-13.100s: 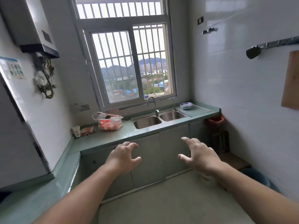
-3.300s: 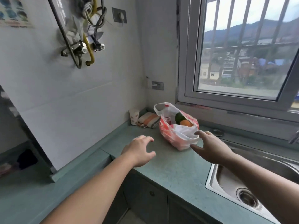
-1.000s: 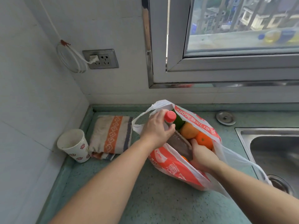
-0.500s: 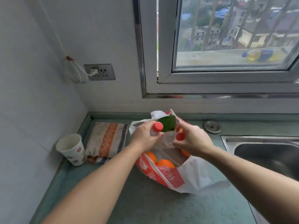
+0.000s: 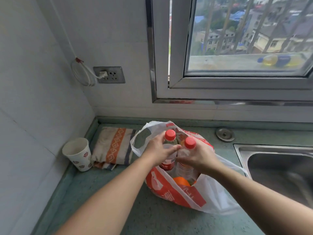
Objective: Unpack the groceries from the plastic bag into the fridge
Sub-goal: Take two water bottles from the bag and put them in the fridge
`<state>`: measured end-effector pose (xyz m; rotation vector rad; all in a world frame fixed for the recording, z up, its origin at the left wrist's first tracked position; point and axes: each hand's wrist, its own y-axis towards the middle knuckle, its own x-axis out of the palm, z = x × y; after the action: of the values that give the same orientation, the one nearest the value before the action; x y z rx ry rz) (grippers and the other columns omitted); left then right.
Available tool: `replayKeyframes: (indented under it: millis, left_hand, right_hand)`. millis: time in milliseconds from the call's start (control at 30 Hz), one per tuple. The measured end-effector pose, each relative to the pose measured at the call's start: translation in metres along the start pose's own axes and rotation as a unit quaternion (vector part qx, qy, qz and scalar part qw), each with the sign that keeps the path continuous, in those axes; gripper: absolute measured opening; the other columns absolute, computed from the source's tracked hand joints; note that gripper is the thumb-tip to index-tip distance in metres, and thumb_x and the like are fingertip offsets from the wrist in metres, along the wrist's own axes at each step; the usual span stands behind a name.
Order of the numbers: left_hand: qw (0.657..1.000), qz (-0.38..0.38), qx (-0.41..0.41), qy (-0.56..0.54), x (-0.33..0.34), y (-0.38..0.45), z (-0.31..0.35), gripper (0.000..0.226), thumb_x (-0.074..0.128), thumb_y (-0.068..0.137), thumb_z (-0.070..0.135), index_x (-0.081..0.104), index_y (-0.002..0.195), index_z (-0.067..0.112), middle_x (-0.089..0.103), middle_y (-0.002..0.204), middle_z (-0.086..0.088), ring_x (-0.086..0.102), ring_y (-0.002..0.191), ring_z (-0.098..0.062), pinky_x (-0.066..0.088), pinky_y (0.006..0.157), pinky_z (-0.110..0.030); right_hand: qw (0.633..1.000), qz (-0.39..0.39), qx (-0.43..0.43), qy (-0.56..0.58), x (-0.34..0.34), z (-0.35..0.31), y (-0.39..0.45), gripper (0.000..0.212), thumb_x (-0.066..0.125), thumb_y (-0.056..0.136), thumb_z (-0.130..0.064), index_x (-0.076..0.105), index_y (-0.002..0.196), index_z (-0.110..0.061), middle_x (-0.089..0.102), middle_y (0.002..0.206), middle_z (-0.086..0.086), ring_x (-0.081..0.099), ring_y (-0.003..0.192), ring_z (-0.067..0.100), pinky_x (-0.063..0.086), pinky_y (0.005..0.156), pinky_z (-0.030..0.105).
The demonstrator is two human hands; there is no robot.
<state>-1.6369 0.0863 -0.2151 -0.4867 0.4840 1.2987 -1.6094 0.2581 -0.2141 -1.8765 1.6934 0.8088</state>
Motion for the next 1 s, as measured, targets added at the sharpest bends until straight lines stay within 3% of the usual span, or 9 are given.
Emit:
replayKeyframes:
  millis: [67,200,300,400,500,667,800,933,1000]
  left_hand:
    - [1.000,-0.022,-0.009,0.008,0.000,0.001,-0.008,0.061,0.082,0.071,0.033,0.053,0.125,0.030,0.059,0.115,0.014,0.054,0.111,-0.007,0.041,0.093,-0.023]
    - [0.998,-0.053,-0.022,0.032,0.007,0.007,-0.025,0.067,0.083,0.066,0.026,0.048,0.122,0.033,0.059,0.120,0.011,0.055,0.114,-0.011,0.041,0.086,-0.023]
    - [0.998,-0.043,-0.029,0.041,0.013,0.008,-0.030,0.066,0.083,0.066,0.029,0.045,0.121,0.033,0.057,0.120,0.008,0.056,0.109,-0.014,0.041,0.081,-0.023]
    - [0.999,-0.023,-0.014,0.046,0.011,0.006,-0.030,0.068,0.084,0.066,0.034,0.046,0.122,0.032,0.058,0.118,0.009,0.056,0.106,-0.013,0.040,0.078,-0.023]
    - [0.999,-0.005,0.005,0.038,0.002,0.009,-0.021,0.071,0.085,0.063,0.037,0.047,0.123,0.034,0.060,0.112,0.010,0.058,0.102,-0.013,0.044,0.079,-0.025]
    - [0.999,0.001,0.039,-0.020,-0.013,0.012,0.008,0.067,0.088,0.059,0.040,0.050,0.113,0.029,0.062,0.108,0.007,0.060,0.097,-0.015,0.055,0.084,-0.039]
    - [0.995,0.004,0.077,-0.069,-0.019,0.003,0.044,0.067,0.086,0.062,0.045,0.047,0.115,0.032,0.060,0.106,0.005,0.059,0.098,-0.017,0.055,0.080,-0.036]
    - [0.988,0.017,0.110,-0.109,-0.016,-0.019,0.086,0.065,0.083,0.066,0.047,0.047,0.119,0.033,0.059,0.106,0.002,0.059,0.096,-0.019,0.051,0.071,-0.031]
    - [0.986,0.030,0.132,-0.101,-0.011,-0.034,0.107,0.069,0.081,0.067,0.049,0.047,0.125,0.031,0.059,0.106,0.001,0.059,0.096,-0.020,0.053,0.074,-0.033]
  right_hand:
    - [0.997,0.014,0.046,0.053,0.004,0.004,-0.006,0.054,0.087,0.062,-0.035,0.058,0.108,-0.035,0.057,0.091,-0.024,0.054,0.085,-0.002,0.036,0.062,0.004]
    - [0.988,-0.024,0.103,0.108,0.017,0.023,-0.012,0.071,0.088,0.057,-0.029,0.050,0.116,-0.034,0.060,0.105,-0.020,0.058,0.099,0.003,0.041,0.075,0.011]
    - [0.983,-0.010,0.131,0.132,0.022,0.033,-0.017,0.059,0.086,0.056,-0.024,0.056,0.106,-0.034,0.067,0.101,-0.014,0.064,0.097,0.007,0.053,0.082,0.029]
    - [0.977,0.041,0.143,0.154,0.018,0.032,-0.019,0.050,0.086,0.056,-0.020,0.062,0.099,-0.030,0.071,0.096,-0.008,0.068,0.088,0.006,0.056,0.082,0.036]
    - [0.957,0.085,0.172,0.219,0.002,0.023,-0.019,0.050,0.087,0.060,-0.009,0.063,0.102,-0.023,0.073,0.097,-0.002,0.070,0.089,0.010,0.056,0.084,0.036]
    - [0.937,0.138,0.166,0.275,-0.043,-0.006,-0.030,0.044,0.083,0.069,-0.009,0.058,0.105,-0.017,0.071,0.099,0.003,0.069,0.089,0.015,0.053,0.074,0.028]
    - [0.936,0.173,0.149,0.268,-0.078,-0.024,-0.050,0.041,0.083,0.069,-0.010,0.058,0.100,-0.021,0.071,0.100,0.006,0.070,0.091,0.021,0.055,0.087,0.040]
    - [0.929,0.239,0.131,0.248,-0.110,-0.037,-0.080,0.044,0.088,0.064,-0.014,0.060,0.097,-0.019,0.072,0.094,0.004,0.070,0.085,0.018,0.055,0.079,0.033]
    - [0.925,0.267,0.122,0.243,-0.126,-0.039,-0.102,0.044,0.089,0.063,-0.015,0.059,0.095,-0.021,0.071,0.093,0.002,0.069,0.082,0.015,0.054,0.073,0.027]
